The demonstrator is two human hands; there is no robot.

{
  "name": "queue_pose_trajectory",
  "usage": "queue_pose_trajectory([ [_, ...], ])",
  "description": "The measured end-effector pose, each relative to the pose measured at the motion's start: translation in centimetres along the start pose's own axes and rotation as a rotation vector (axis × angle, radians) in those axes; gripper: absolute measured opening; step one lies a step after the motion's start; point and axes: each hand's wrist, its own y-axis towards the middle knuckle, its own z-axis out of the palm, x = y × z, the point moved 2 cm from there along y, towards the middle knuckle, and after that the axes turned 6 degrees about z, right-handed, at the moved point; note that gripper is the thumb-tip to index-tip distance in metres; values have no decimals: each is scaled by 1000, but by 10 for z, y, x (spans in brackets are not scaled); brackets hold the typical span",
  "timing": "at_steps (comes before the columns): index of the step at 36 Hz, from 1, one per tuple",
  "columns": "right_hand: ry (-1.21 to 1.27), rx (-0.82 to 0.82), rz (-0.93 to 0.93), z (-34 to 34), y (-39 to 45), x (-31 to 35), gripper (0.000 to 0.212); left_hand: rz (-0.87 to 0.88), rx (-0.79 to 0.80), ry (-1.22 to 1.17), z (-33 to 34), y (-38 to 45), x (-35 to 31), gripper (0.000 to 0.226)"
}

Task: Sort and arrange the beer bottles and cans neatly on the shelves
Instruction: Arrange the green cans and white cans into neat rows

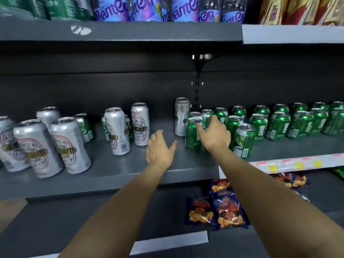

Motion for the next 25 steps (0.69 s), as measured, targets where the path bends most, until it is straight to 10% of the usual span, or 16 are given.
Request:
queue_pose_trajectory([
  [25, -255, 162, -40, 87, 156, 83, 88, -49, 149, -278, 92, 136, 36, 73],
])
